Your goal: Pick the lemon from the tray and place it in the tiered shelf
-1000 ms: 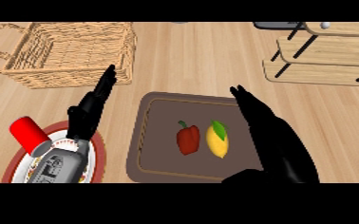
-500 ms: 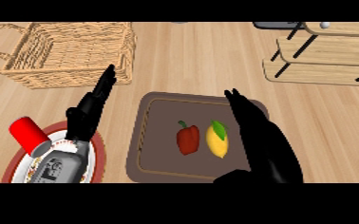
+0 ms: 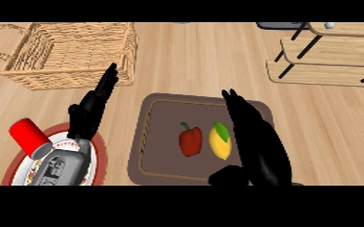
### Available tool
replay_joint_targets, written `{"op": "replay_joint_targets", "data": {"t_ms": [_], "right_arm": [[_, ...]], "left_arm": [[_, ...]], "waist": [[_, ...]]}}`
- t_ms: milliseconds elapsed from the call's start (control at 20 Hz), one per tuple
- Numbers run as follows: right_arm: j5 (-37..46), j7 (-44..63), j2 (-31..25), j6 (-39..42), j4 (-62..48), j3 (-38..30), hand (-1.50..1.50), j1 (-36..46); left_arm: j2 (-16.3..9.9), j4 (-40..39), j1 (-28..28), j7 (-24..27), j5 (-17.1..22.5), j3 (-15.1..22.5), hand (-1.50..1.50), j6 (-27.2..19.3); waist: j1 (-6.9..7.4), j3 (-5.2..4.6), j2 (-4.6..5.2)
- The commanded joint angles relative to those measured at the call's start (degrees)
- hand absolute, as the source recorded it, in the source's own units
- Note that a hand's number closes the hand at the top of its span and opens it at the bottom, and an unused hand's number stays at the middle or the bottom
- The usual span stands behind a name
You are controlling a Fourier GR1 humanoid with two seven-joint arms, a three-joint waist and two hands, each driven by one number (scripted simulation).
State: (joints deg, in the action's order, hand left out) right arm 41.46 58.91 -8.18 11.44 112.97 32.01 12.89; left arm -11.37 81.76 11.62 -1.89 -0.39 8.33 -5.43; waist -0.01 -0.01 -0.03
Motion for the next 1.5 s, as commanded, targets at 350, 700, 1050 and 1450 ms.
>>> {"op": "replay_joint_targets", "data": {"t_ms": [350, 700, 1050, 1450], "right_arm": [[2.43, 0.66, 2.76, 5.91, -4.15, -3.25, -1.5, -1.13], [8.45, -6.2, 3.79, 0.82, -9.73, -1.93, -1.5, -5.73], [10.97, -6.12, 6.44, 2.47, -10.85, -3.27, -1.5, -5.14], [9.9, -14.27, 6.56, 2.12, -19.24, -9.04, -1.5, -3.28]], "left_arm": [[2.75, 3.95, -5.25, 0.82, -3.76, 0.88, 0.0, -0.16], [2.27, 4.81, -5.17, -0.33, -3.54, -1.9, 0.0, 2.5], [2.51, -4.17, 1.55, 2.47, -2.91, -6.77, 0.0, 4.91], [4.96, 0.31, -0.8, -0.02, -6.17, -4.84, 0.0, 3.98]], "waist": [[0.14, 0.01, -0.03], [0.08, 0.02, -0.02], [-0.13, 0.0, 0.04], [0.08, 0.02, 0.03]]}}
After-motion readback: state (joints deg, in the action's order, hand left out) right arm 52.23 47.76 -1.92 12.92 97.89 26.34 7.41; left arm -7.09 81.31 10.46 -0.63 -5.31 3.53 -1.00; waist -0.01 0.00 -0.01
